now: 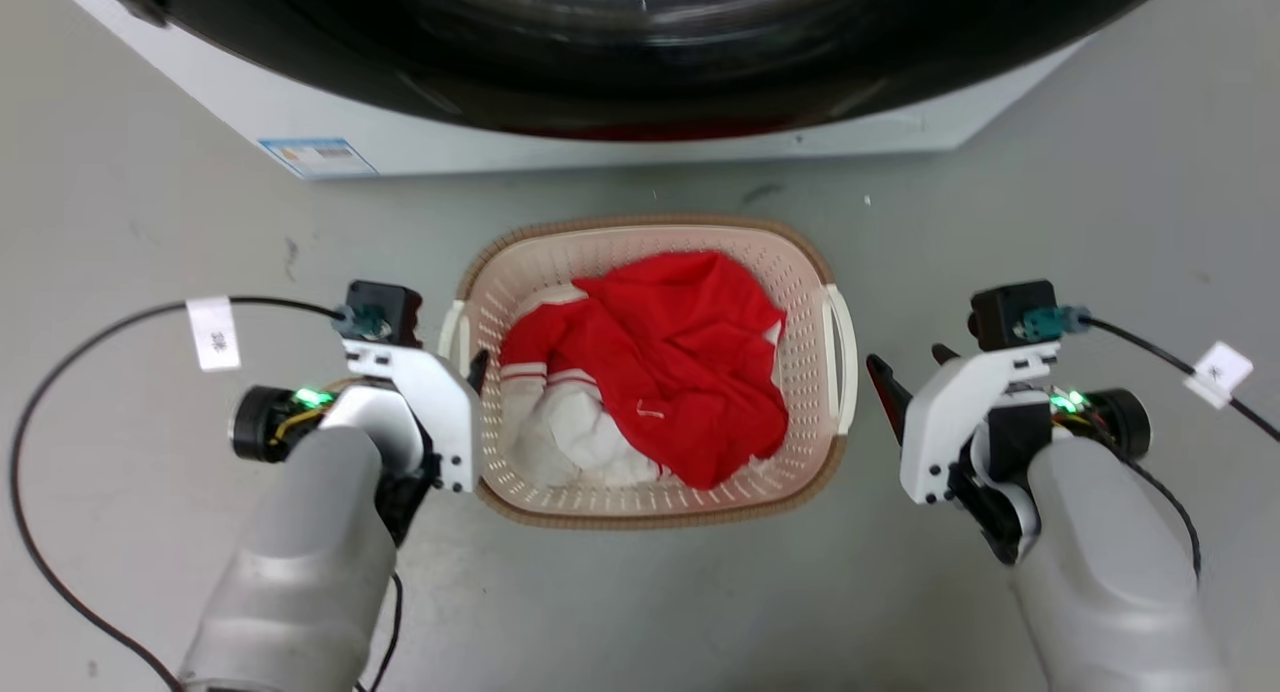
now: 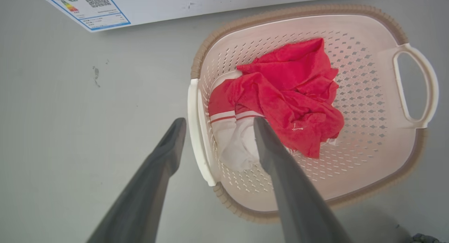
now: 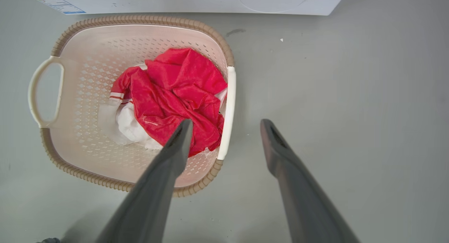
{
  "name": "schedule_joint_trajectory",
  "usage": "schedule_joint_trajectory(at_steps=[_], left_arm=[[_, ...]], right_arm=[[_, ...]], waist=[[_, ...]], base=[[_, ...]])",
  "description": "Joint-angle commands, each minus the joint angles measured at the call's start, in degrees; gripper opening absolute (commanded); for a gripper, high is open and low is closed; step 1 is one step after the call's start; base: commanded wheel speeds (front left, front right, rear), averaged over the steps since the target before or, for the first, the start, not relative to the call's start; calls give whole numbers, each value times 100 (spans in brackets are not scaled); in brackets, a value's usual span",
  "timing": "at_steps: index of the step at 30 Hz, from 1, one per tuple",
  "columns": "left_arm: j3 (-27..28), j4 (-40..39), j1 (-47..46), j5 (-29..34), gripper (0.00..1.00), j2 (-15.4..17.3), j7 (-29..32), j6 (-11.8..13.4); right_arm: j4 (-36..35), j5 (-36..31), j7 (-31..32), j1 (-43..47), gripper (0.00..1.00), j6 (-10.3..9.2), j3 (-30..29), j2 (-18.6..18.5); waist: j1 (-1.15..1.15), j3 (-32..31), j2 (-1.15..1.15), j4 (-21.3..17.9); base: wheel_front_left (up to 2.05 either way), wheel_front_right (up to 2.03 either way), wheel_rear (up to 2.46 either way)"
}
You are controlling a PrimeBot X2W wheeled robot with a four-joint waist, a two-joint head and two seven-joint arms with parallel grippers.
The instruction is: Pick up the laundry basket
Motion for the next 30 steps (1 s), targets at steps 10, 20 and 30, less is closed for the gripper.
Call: schedule_joint_trajectory(at_steps=[10, 20, 30], left_arm=[[-332, 406, -736, -479, 100, 392, 280, -11], [-863, 470, -1233, -1059, 100, 903, 776, -11], [-1218, 568, -1456, -1518, 100, 1191, 1128, -8]], right_arm=[[1265, 271, -308, -1166, 100, -4, 493, 33], [1992, 1172, -437, -1941, 100, -4, 1431, 36], [2382, 1884, -436, -2416, 100, -5, 2231, 33]], waist=[[-1, 1059, 0, -349], [-1, 1641, 0, -482], [-1, 1933, 0, -542]], base=[[0, 0, 0], [0, 0, 0], [0, 0, 0]])
